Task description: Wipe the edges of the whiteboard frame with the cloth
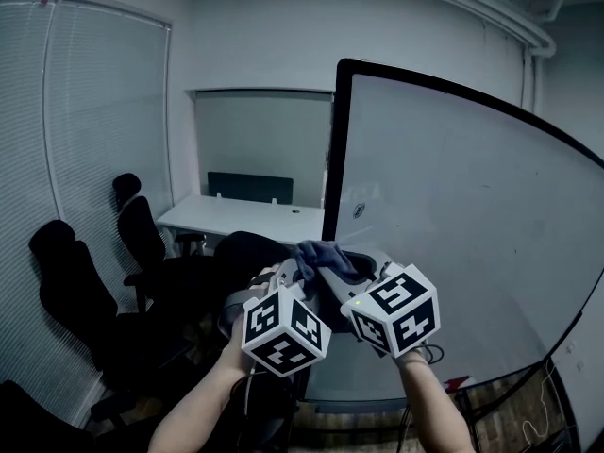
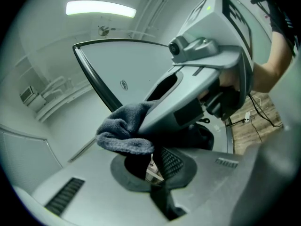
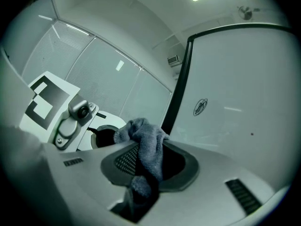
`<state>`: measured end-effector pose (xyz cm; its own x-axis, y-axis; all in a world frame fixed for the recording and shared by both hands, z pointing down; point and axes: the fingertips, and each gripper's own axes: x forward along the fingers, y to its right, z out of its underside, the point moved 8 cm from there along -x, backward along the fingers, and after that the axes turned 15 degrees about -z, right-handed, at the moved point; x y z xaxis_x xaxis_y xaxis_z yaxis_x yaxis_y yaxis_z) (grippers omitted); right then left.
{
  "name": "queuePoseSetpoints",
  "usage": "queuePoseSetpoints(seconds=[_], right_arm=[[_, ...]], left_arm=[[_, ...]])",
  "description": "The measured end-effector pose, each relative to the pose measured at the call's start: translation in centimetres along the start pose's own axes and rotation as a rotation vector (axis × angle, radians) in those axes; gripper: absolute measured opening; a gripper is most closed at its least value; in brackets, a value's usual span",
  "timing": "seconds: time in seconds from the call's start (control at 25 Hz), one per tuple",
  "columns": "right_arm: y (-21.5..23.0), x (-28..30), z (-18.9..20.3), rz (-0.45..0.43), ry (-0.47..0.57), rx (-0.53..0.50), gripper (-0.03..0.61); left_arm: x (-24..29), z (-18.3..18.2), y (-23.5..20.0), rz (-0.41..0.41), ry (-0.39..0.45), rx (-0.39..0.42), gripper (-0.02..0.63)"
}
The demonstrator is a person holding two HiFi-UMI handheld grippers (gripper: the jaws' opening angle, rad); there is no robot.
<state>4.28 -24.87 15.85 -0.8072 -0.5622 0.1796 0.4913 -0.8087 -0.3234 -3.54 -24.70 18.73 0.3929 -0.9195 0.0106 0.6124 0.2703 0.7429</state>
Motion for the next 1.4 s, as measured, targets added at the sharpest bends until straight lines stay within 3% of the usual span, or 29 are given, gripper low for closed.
queuePoseSetpoints(seconds=[0.72, 1.4], right_arm=[[1.2, -0.4, -5.3, 0.034, -0.026, -0.135, 0.101], [2.5, -0.9, -10.6, 0.127, -0.074, -0.307, 0.100]], left_arm=[[-0.2, -3.0, -3.9, -0.087, 0.040, 0.072, 0.015], [0.1, -6.2, -7.7, -0.133, 0.084, 0.129, 0.015]])
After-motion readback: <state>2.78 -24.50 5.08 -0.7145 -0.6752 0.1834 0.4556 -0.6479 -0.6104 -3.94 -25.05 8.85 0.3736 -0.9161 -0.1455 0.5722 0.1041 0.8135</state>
